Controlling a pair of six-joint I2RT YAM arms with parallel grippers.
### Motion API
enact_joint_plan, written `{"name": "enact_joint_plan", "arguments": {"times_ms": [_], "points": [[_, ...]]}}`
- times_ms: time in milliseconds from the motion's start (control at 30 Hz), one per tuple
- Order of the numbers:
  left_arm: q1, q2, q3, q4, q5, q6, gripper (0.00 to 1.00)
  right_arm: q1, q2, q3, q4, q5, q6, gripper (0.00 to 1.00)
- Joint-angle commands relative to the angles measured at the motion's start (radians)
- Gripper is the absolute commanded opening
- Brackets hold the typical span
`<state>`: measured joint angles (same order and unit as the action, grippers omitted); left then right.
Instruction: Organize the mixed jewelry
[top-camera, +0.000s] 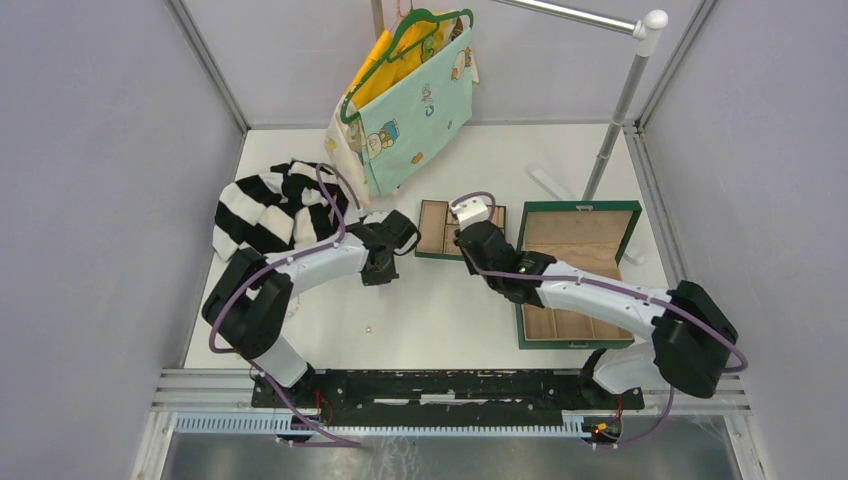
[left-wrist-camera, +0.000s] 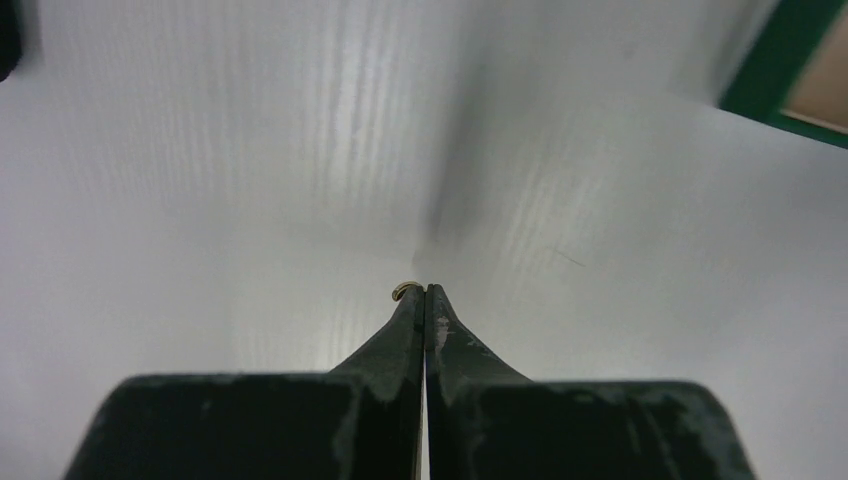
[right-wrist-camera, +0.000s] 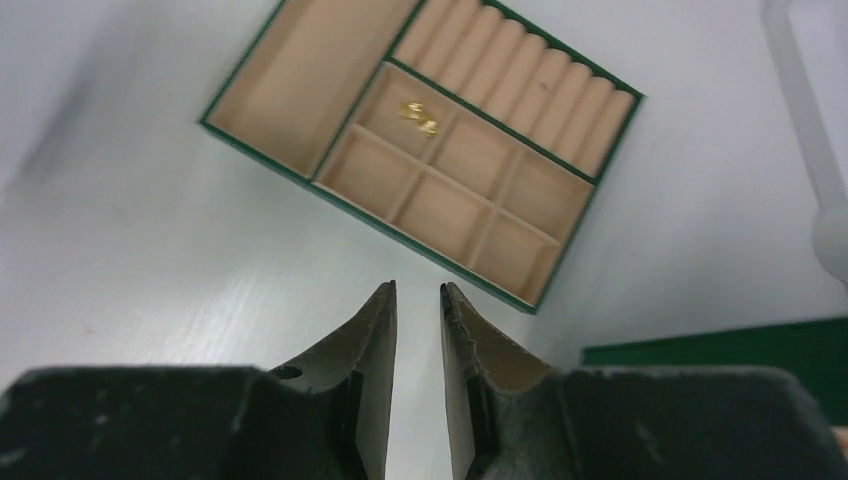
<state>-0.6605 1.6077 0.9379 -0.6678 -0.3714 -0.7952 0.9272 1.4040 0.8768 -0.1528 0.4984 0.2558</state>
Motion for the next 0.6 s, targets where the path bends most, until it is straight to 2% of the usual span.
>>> {"name": "enact_joint_plan", "arguments": {"times_ms": [0,233,433,567], "points": [[-0.074,-0.001,0.130,-0.006,0.008,0.006,0.02,-0.076,-0.147,-0.045,0.000,0.068,0.017,0.28],[-0.156,0.117,0.334,0.017,0.110,0.050,0.02,-0.080,-0.372,0.008,-0.087,0.186,-0.027,0.30],[-0.183,0.278,0.534,0.054,0.187,0.081,0.02,-0.080,-0.445,0.008,-0.154,0.300,-0.057,0.30],[-0.184,0.365,0.621,0.091,0.221,0.082,0.02,-0.080,-0.485,0.028,-0.192,0.281,-0.054,0.30]]}}
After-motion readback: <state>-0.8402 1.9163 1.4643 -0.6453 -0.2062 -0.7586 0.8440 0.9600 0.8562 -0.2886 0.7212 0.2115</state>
